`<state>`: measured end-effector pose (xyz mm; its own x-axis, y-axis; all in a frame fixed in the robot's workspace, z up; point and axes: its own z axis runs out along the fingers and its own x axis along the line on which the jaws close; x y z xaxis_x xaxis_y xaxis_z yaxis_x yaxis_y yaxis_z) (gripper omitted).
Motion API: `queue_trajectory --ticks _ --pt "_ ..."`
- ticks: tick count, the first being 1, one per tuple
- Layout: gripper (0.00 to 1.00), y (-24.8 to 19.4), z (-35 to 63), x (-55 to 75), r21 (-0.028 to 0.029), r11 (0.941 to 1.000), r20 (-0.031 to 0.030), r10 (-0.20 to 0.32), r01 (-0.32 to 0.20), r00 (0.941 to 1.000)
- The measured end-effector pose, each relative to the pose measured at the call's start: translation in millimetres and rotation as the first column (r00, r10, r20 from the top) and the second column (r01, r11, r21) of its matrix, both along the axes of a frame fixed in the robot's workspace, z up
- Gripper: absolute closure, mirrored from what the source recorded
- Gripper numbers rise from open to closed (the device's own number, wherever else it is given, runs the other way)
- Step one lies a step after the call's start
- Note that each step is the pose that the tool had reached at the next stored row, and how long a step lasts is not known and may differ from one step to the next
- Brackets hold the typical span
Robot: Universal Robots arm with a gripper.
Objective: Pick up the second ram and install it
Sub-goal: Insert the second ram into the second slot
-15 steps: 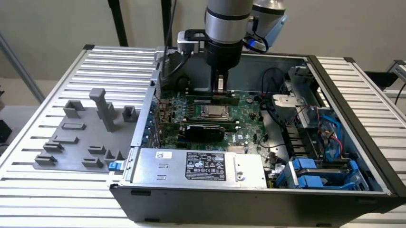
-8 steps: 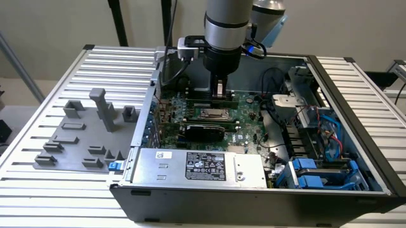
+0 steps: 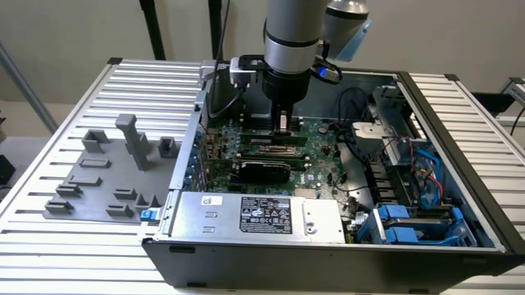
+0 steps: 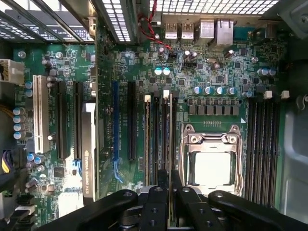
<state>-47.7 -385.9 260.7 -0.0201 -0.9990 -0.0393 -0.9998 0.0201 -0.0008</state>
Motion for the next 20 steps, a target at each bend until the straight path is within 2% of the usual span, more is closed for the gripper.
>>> queue_trajectory --ticks 13,16,20 --pt "0.86 2.6 -23.5 3.0 -0.0004 1.0000 -0.0006 0.000 0.000 1.0000" --pt "0.86 2.6 -25.0 3.5 -0.0019 1.0000 -0.0036 0.000 0.000 1.0000" --pt "0.86 2.6 -25.9 3.5 -0.0018 1.0000 -0.0034 0.000 0.000 1.0000"
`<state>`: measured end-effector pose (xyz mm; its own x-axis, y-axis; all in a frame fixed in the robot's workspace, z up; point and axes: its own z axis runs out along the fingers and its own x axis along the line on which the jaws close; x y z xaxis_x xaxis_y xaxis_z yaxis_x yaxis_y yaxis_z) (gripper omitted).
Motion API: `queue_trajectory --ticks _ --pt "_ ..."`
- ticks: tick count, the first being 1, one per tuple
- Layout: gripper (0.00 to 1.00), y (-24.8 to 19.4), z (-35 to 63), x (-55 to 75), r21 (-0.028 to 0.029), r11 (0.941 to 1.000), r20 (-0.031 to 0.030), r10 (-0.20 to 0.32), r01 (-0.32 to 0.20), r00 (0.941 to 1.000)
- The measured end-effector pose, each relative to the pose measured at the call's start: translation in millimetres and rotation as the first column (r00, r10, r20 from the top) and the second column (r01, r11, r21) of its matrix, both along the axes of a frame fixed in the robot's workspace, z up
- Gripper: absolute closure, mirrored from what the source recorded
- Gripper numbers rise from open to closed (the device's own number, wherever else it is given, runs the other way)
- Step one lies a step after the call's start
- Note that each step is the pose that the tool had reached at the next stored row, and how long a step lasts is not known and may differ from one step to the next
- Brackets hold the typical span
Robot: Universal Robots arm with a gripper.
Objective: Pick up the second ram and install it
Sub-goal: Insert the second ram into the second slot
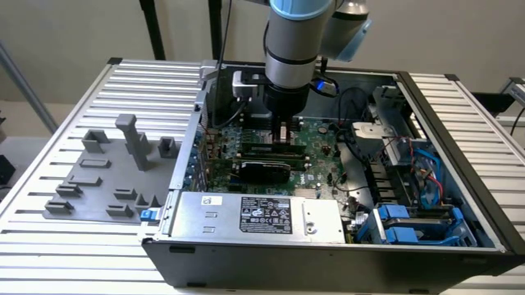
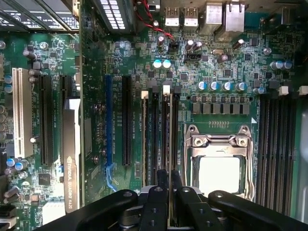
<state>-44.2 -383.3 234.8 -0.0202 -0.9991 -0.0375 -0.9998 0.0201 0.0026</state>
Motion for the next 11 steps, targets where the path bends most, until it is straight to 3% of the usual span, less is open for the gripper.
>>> queue_trajectory --ticks 4,11 --pt "0.86 0.0 -1.9 0.1 -0.0031 1.0000 -0.0001 0.000 0.000 1.0000" --pt "0.86 0.9 -6.1 0.9 -0.0154 0.9999 -0.0002 0.000 0.000 1.0000"
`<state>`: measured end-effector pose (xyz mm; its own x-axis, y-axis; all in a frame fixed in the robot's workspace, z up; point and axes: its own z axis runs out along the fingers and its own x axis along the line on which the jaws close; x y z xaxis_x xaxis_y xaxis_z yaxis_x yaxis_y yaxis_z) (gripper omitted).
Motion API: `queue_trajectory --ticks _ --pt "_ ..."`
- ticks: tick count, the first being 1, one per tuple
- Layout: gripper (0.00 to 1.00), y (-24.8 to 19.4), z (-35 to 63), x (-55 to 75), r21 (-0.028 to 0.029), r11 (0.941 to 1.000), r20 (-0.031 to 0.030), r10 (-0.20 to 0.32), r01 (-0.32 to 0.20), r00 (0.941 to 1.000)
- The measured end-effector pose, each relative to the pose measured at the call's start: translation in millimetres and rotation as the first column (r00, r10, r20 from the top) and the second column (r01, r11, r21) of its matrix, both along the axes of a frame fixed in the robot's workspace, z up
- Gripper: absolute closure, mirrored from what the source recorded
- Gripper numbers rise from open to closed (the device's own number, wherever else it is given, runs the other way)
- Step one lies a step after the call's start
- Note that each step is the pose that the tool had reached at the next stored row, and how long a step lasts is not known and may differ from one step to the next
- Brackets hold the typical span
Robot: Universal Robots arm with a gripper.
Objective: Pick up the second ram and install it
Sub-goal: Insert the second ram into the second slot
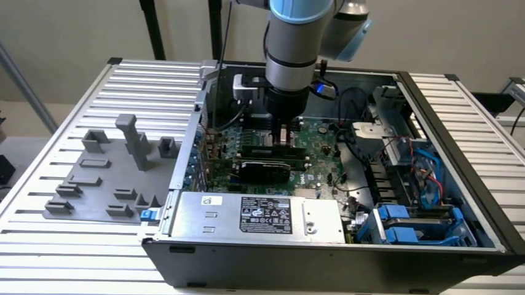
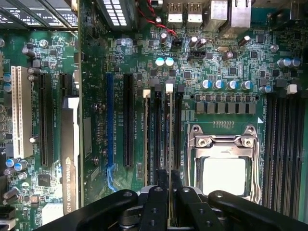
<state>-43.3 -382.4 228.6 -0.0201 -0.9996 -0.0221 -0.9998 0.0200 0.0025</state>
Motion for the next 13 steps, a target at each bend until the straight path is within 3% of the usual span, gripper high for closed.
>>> queue_trajectory --ticks 13 --pt "0.86 1.3 -2.3 0.4 -0.0032 1.0000 -0.0006 0.000 0.000 1.0000"
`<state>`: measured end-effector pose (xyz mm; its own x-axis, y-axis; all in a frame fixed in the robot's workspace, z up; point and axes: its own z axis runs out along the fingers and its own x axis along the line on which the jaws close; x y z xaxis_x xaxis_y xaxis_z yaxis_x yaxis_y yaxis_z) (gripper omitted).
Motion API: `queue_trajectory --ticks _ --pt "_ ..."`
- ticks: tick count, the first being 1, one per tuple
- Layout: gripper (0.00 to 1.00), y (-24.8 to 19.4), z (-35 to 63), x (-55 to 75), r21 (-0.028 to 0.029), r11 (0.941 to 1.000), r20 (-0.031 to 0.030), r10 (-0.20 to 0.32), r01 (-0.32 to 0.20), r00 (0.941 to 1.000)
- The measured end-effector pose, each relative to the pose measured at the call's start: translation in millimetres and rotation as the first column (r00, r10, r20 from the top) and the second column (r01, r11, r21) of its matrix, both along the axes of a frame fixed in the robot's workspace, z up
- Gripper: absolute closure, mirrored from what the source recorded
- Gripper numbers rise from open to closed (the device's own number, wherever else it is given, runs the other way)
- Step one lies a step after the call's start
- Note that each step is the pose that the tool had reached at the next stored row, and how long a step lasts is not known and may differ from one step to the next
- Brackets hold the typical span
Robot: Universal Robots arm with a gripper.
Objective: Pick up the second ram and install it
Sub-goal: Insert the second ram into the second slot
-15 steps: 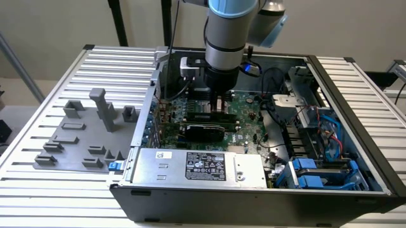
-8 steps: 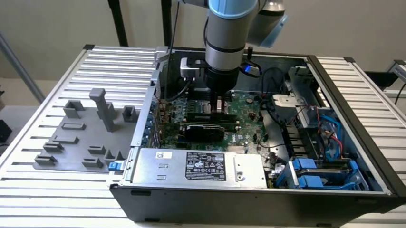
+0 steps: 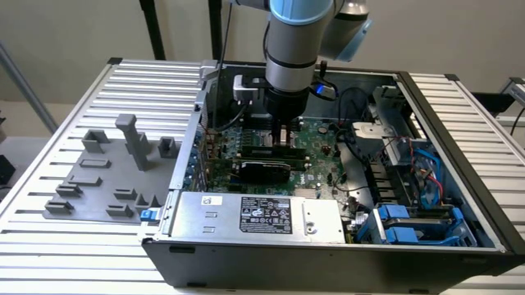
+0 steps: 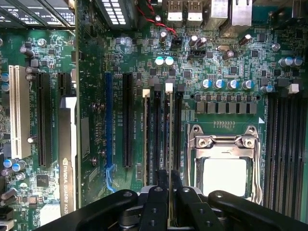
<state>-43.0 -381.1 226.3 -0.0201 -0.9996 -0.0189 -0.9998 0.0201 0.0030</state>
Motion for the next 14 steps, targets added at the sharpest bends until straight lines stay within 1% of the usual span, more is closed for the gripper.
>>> queue_trajectory --ticks 9,14 --pt "0.86 0.8 -1.7 0.1 -0.0051 1.0000 -0.0002 0.000 0.000 1.0000" --pt "0.86 1.3 -2.3 0.1 -0.0056 1.0000 -0.0001 0.000 0.000 1.0000"
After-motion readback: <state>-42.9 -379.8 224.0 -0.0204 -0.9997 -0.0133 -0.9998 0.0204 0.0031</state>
